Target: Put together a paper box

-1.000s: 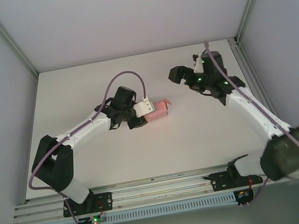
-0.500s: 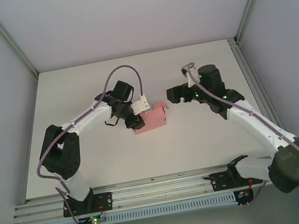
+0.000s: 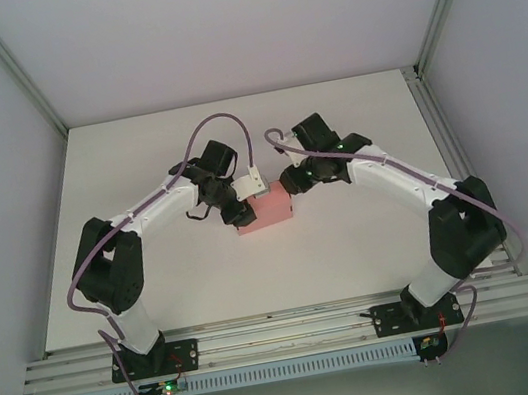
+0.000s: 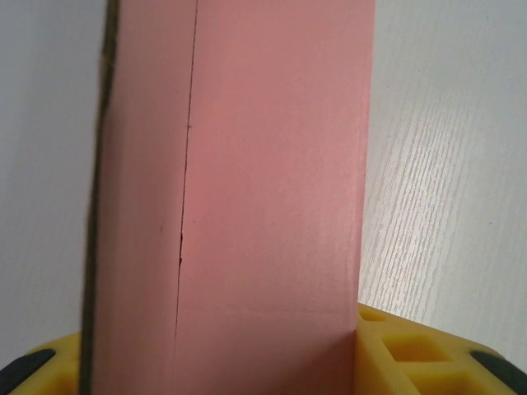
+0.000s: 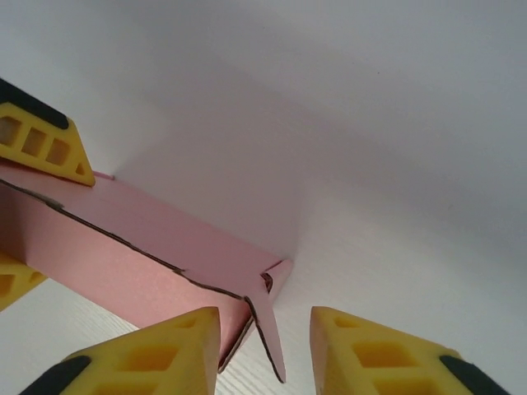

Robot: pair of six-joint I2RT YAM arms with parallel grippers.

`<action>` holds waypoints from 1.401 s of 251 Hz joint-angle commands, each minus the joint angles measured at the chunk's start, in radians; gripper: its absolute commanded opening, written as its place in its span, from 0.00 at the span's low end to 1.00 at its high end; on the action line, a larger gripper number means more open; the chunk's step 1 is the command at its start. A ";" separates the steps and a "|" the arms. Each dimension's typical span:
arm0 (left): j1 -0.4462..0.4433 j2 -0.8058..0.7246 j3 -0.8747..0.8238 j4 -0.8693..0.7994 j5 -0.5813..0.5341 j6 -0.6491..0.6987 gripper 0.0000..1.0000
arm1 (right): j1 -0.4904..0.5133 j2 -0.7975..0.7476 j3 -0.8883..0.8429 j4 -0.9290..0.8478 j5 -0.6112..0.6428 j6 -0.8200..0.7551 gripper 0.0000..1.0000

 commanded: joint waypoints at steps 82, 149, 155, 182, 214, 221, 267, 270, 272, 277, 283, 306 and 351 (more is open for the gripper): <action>0.002 0.006 -0.015 0.017 -0.003 -0.023 0.47 | 0.055 0.068 0.084 -0.157 0.120 0.062 0.13; 0.000 0.002 -0.014 0.042 0.006 -0.048 0.46 | 0.099 0.075 0.160 -0.169 0.053 0.206 0.00; 0.001 0.000 -0.015 0.045 0.007 -0.050 0.46 | 0.102 0.077 0.166 -0.166 0.044 0.226 0.00; 0.001 -0.002 -0.018 0.052 0.006 -0.054 0.46 | 0.101 0.084 0.172 -0.133 -0.025 0.342 0.00; 0.000 -0.002 -0.033 0.071 0.011 -0.059 0.46 | 0.093 0.107 0.157 -0.079 -0.123 0.432 0.00; 0.000 0.000 -0.037 0.076 0.008 -0.059 0.46 | 0.094 0.110 0.154 -0.081 -0.113 0.438 0.00; 0.001 0.008 -0.025 0.077 0.005 -0.061 0.46 | 0.116 0.072 0.053 -0.029 0.107 0.363 0.00; 0.001 0.007 -0.024 0.076 0.006 -0.062 0.46 | 0.118 0.067 0.040 -0.019 0.122 0.356 0.00; 0.001 0.007 -0.023 0.076 0.006 -0.062 0.46 | 0.118 0.063 0.033 -0.014 0.129 0.353 0.00; 0.001 0.008 -0.020 0.076 0.005 -0.062 0.46 | 0.118 0.051 0.011 0.003 0.148 0.343 0.00; 0.001 0.007 -0.020 0.073 0.006 -0.062 0.46 | 0.118 0.041 -0.012 0.018 0.164 0.337 0.00; 0.001 0.007 -0.016 0.070 0.004 -0.063 0.47 | 0.119 0.001 -0.096 0.088 0.205 0.304 0.00; 0.000 0.009 -0.007 0.068 -0.002 -0.082 0.47 | 0.118 -0.018 -0.238 0.233 0.324 0.287 0.00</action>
